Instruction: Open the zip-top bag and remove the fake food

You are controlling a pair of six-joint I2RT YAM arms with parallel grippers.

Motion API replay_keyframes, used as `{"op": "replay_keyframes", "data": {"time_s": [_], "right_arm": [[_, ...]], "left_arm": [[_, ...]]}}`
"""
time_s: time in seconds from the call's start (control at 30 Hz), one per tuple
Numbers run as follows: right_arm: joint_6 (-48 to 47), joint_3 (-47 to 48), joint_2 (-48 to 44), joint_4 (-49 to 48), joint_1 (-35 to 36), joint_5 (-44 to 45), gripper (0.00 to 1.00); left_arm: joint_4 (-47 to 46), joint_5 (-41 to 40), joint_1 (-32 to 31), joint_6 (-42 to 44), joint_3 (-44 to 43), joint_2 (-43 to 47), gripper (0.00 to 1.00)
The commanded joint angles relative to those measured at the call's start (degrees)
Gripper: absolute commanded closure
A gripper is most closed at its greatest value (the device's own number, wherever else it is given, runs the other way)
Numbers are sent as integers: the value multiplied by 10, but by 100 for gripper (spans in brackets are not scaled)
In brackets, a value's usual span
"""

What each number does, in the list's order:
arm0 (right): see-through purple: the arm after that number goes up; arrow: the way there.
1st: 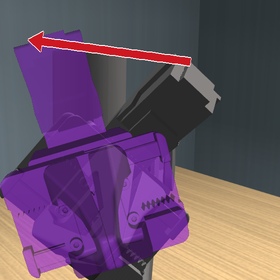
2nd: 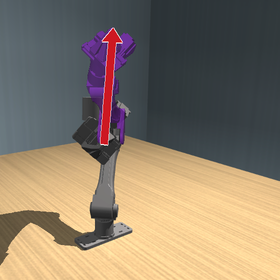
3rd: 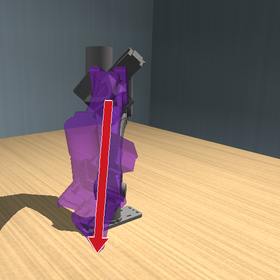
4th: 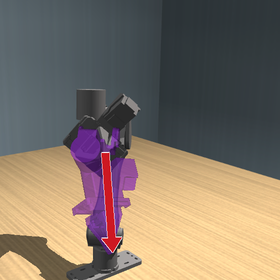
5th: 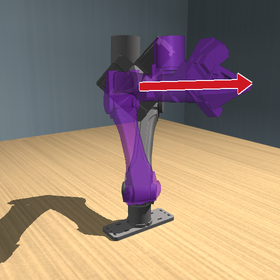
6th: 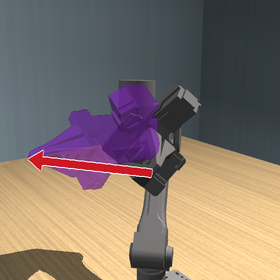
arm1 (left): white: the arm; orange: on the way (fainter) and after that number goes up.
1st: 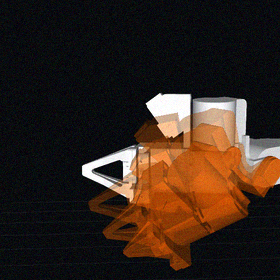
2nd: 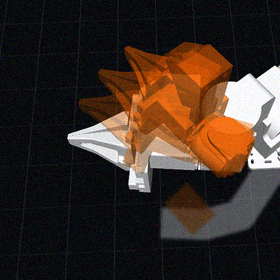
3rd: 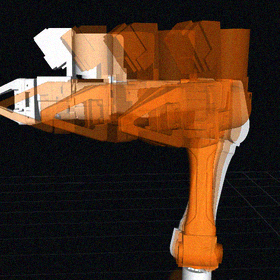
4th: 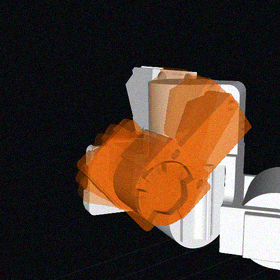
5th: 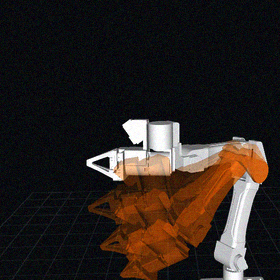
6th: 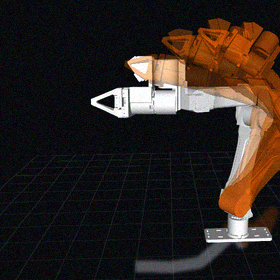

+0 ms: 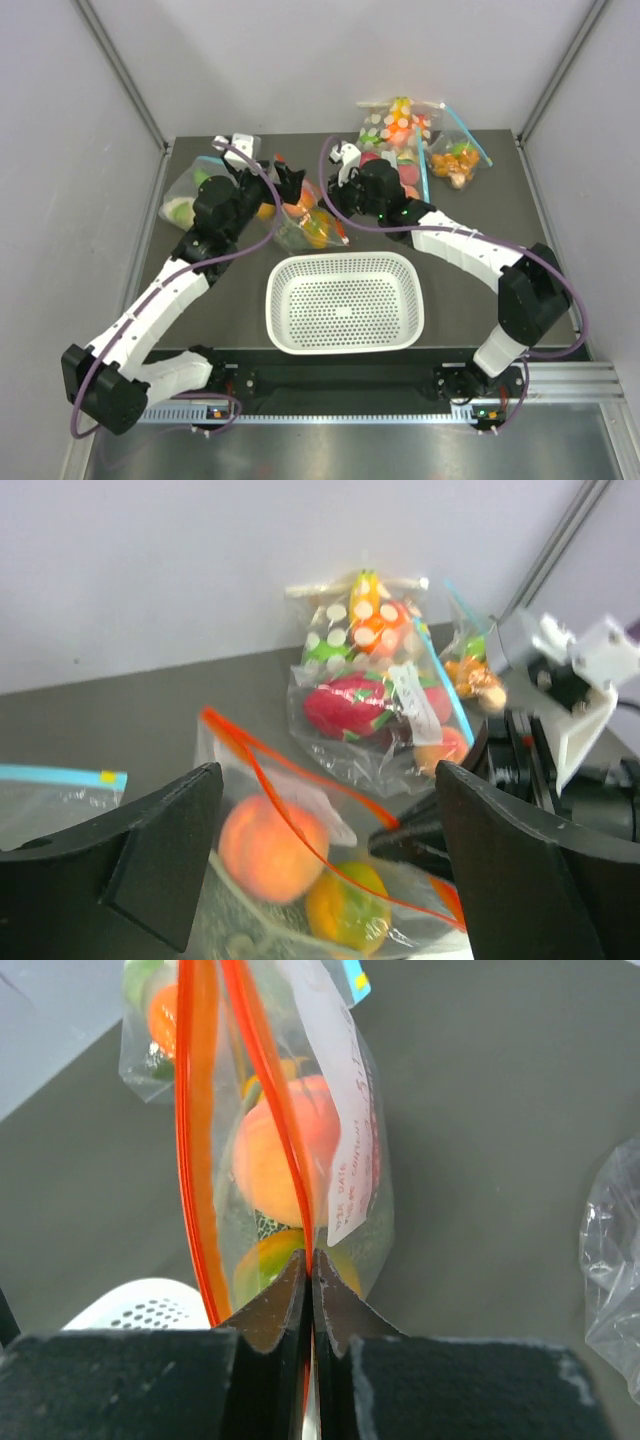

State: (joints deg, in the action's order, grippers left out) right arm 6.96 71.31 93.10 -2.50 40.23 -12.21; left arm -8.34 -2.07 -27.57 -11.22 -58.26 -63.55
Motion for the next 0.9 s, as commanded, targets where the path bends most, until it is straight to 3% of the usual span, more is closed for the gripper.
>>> {"op": "replay_keyframes", "data": {"time_s": [0.0, 0.23, 0.87], "right_arm": [[29, 36, 12, -34, -8, 15, 100], [37, 36, 17, -41, -8, 4, 100], [25, 13, 4, -44, -8, -13, 100]], "left_arm": [[36, -116, -31, 21, 31, 19, 10], [36, -103, -42, -42, 63, 1, 28], [-37, -57, -42, -83, 54, -87, 28]]}}
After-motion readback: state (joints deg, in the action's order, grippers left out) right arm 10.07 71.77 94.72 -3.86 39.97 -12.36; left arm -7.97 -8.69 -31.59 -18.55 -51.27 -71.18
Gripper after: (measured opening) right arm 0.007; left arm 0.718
